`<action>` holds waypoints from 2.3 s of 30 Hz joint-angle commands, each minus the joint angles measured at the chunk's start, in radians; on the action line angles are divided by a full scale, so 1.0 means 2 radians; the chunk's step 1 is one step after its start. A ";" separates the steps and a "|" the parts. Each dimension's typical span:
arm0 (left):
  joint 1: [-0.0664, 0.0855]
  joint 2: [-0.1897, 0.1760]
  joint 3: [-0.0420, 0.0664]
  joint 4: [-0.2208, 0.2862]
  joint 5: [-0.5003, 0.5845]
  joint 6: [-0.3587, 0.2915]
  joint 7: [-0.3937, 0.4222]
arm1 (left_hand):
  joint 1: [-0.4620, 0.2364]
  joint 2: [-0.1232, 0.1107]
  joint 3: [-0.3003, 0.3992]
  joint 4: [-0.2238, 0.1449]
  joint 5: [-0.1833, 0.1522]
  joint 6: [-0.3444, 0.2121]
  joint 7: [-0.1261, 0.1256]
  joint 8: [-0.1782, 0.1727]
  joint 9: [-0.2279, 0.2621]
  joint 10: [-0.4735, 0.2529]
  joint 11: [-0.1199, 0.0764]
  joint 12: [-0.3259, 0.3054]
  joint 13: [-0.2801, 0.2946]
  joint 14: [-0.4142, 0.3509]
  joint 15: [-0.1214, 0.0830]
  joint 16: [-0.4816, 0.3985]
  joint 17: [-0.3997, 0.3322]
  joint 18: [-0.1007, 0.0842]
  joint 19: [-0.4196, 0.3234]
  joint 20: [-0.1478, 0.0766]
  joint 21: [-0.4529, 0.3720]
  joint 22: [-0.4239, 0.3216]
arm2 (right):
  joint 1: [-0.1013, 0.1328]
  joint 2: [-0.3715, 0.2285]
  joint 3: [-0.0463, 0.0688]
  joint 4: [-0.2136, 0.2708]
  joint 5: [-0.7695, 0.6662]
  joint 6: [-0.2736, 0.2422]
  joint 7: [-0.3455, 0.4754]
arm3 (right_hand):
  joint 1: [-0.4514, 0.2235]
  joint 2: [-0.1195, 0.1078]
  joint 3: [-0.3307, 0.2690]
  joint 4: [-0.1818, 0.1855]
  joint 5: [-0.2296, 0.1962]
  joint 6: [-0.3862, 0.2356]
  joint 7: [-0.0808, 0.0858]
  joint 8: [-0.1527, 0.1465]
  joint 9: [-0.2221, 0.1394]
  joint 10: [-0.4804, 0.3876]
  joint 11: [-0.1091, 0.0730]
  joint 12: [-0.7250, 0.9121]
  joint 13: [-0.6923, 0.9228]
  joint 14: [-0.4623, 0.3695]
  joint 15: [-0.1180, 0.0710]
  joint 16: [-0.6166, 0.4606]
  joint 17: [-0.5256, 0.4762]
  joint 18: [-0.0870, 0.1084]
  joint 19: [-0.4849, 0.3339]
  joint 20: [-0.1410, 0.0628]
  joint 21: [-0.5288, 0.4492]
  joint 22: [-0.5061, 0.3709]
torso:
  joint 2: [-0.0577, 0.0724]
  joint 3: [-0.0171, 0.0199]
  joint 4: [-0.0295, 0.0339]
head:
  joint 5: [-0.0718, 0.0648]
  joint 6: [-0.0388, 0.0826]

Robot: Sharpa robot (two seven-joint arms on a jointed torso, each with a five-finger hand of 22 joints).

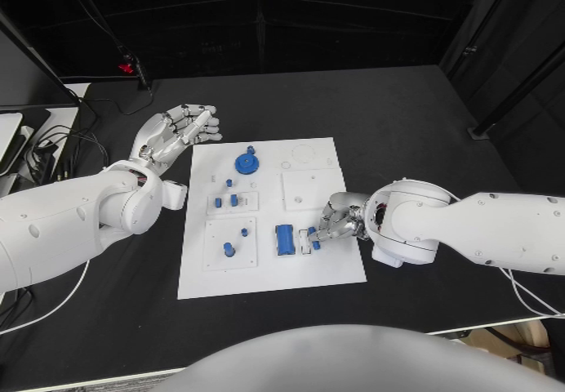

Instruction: Assemble the parts on the task board

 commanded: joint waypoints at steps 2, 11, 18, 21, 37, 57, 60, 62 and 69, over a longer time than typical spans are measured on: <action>0.001 0.000 0.000 0.000 0.002 0.006 0.010 | 0.000 0.005 -0.003 0.001 0.003 -0.003 0.068 0.003 -0.001 -0.003 0.001 0.002 -0.001 -0.004 -0.002 0.002 0.000 -0.002 -0.003 0.001 0.000 0.000 | -0.004 0.003 -0.004 -0.003 -0.004 0.033 -0.033 | -0.008 -0.002 -0.002 0.003 0.002 -0.002 0.003 -0.022 -0.174 0.052 0.004 0.002 0.132 0.053 0.005 0.001 0.132 -0.004 0.051 0.004 0.002 0.132 | 0.000 0.0003 0.0004 | 0.000 0.000; 0.001 0.001 0.000 0.000 0.002 0.006 0.009 | 0.000 0.005 -0.003 0.001 0.003 -0.003 0.068 0.003 -0.001 -0.003 0.001 0.002 -0.001 -0.004 -0.002 0.002 0.000 -0.002 -0.003 0.001 0.000 0.000 | -0.004 0.006 -0.004 -0.004 -0.028 0.048 -0.040 | -0.014 -0.005 -0.005 0.006 0.000 -0.006 0.005 -0.021 -0.175 0.052 0.006 0.002 0.132 0.053 0.006 0.001 0.132 -0.004 0.051 0.005 0.002 0.132 | 0.000 0.0002 0.0001 | -0.001 0.000; 0.000 0.001 0.000 -0.001 0.002 0.007 0.009 | 0.000 0.005 -0.003 0.001 0.003 -0.003 0.068 0.003 -0.001 -0.003 0.001 0.002 -0.001 -0.004 -0.002 0.002 0.000 -0.002 -0.003 0.001 0.000 0.000 | -0.004 0.008 -0.004 -0.004 -0.042 0.055 -0.044 | -0.018 -0.008 -0.007 0.007 -0.001 -0.016 0.008 -0.020 -0.175 0.052 0.009 0.002 0.132 0.053 0.008 0.001 0.132 -0.004 0.051 0.007 0.002 0.132 | 0.000 0.0003 0.0000 | -0.001 0.000; 0.000 0.001 0.000 -0.001 0.002 0.007 0.009 | 0.000 0.005 -0.003 0.001 0.003 -0.003 0.068 0.003 -0.001 -0.003 0.001 0.002 -0.001 -0.004 -0.002 0.002 0.000 -0.002 -0.003 0.001 0.000 0.000 | -0.004 0.009 -0.004 -0.005 -0.044 0.055 -0.044 | -0.018 -0.008 -0.007 0.007 -0.001 -0.017 0.008 -0.020 -0.175 0.052 0.009 0.002 0.132 0.053 0.008 0.001 0.132 -0.004 0.051 0.007 0.002 0.132 | 0.000 0.0002 0.0003 | -0.002 0.000; 0.000 0.001 0.000 -0.001 0.002 0.008 0.008 | -0.001 0.006 -0.004 0.001 0.003 -0.004 0.068 0.004 -0.001 -0.003 0.001 0.003 -0.001 -0.004 -0.001 0.003 -0.001 -0.002 -0.003 0.001 0.000 -0.001 | -0.004 0.013 -0.004 -0.010 -0.048 0.062 -0.047 | -0.006 0.002 0.003 -0.001 0.000 -0.025 0.011 -0.010 -0.173 0.052 0.012 0.002 0.132 0.053 0.010 0.001 0.132 -0.004 0.051 0.009 0.002 0.132 | 0.000 0.0002 0.0000 | -0.002 0.000; 0.000 0.000 0.000 0.000 0.002 0.008 0.007 | -0.001 0.006 -0.004 0.001 0.003 -0.004 0.068 0.005 -0.001 -0.003 0.001 0.003 -0.001 -0.004 -0.001 0.003 -0.002 -0.002 -0.004 0.001 0.000 -0.001 | -0.004 0.009 -0.004 -0.009 -0.055 0.054 -0.045 | 0.036 -0.003 0.034 -0.045 -0.005 -0.061 0.013 -0.002 -0.178 0.052 0.014 0.002 0.132 0.053 0.012 0.001 0.132 -0.004 0.051 0.011 0.002 0.132 | 0.001 0.0002 0.0002 | -0.001 0.000; 0.000 0.000 0.000 0.000 0.002 0.008 0.007 | -0.001 0.006 -0.004 0.001 0.003 -0.004 0.068 0.005 -0.001 -0.003 0.001 0.003 -0.001 -0.004 -0.001 0.003 -0.002 -0.002 -0.004 0.001 0.000 -0.001 | -0.004 0.007 -0.004 -0.007 -0.056 0.052 -0.044 | 0.037 -0.007 0.035 -0.048 -0.005 -0.067 0.012 -0.003 -0.179 0.052 0.014 0.002 0.132 0.053 0.012 0.001 0.132 -0.004 0.051 0.012 0.002 0.132 | 0.000 0.0002 -0.0001 | -0.002 0.000; 0.000 0.000 0.000 0.000 0.002 0.008 0.007 | -0.001 0.006 -0.004 0.001 0.003 -0.004 0.068 0.005 -0.001 -0.003 0.001 0.003 -0.001 -0.004 -0.001 0.003 -0.002 -0.002 -0.004 0.001 0.000 -0.001 | -0.004 0.006 -0.004 -0.007 -0.056 0.050 -0.044 | 0.038 -0.008 0.035 -0.049 -0.006 -0.070 0.012 -0.003 -0.180 0.052 0.014 0.002 0.132 0.053 0.012 0.001 0.132 -0.004 0.051 0.012 0.002 0.132 | 0.000 0.0003 -0.0001 | -0.001 0.000; 0.000 0.000 0.000 0.000 0.002 0.009 0.006 | -0.001 0.006 -0.004 0.001 0.003 -0.004 0.068 0.005 -0.001 -0.003 0.001 0.003 -0.001 -0.004 -0.001 0.003 -0.002 -0.002 -0.004 0.001 0.000 -0.001 | -0.004 0.002 -0.004 -0.004 -0.056 0.046 -0.042 | 0.039 -0.009 0.037 -0.052 -0.006 -0.075 0.011 -0.003 -0.181 0.052 0.013 0.002 0.132 0.053 0.011 0.001 0.132 -0.004 0.051 0.011 0.002 0.132 | 0.000 0.0004 0.0001 | -0.002 0.000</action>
